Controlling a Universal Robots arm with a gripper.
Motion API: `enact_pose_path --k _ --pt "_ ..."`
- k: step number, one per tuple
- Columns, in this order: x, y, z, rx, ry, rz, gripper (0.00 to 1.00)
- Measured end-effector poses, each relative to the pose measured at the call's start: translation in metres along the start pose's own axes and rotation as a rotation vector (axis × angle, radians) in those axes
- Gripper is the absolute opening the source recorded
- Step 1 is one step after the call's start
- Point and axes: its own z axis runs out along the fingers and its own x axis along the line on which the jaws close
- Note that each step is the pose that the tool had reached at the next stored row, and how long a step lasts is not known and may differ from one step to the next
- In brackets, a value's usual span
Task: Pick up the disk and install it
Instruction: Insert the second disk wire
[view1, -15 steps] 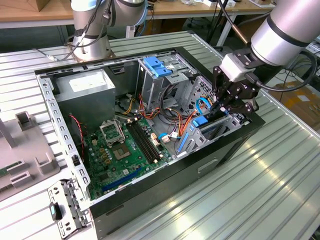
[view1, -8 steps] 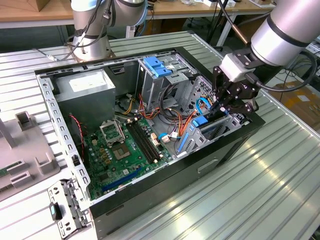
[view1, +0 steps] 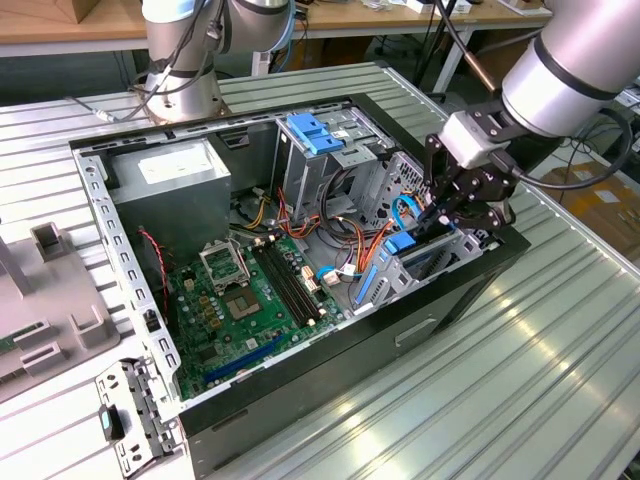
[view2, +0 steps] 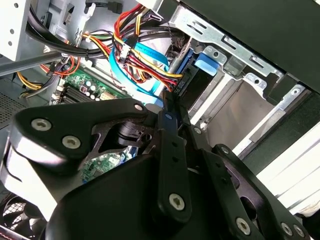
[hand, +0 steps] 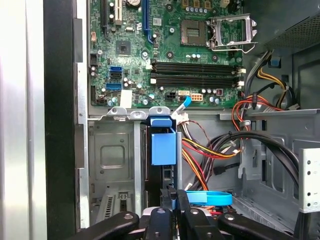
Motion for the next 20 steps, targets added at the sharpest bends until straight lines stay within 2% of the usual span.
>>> enact_pose_path --k 5,10,12,20 --pt "0.0010 -0.0004 -0.0003 -0.0005 -0.0010 -0.002 0.16" --pt "0.0000 -0.0015 -0.0063 -0.0012 -0.0015 -0.007 0.16" --pt "-0.0001 -0.0033 -0.0063 -0.0049 -0.0018 -0.024 0.16" --pt "0.0039 -0.0035 -0.0034 -0.0054 -0.0021 -0.025 0.16"
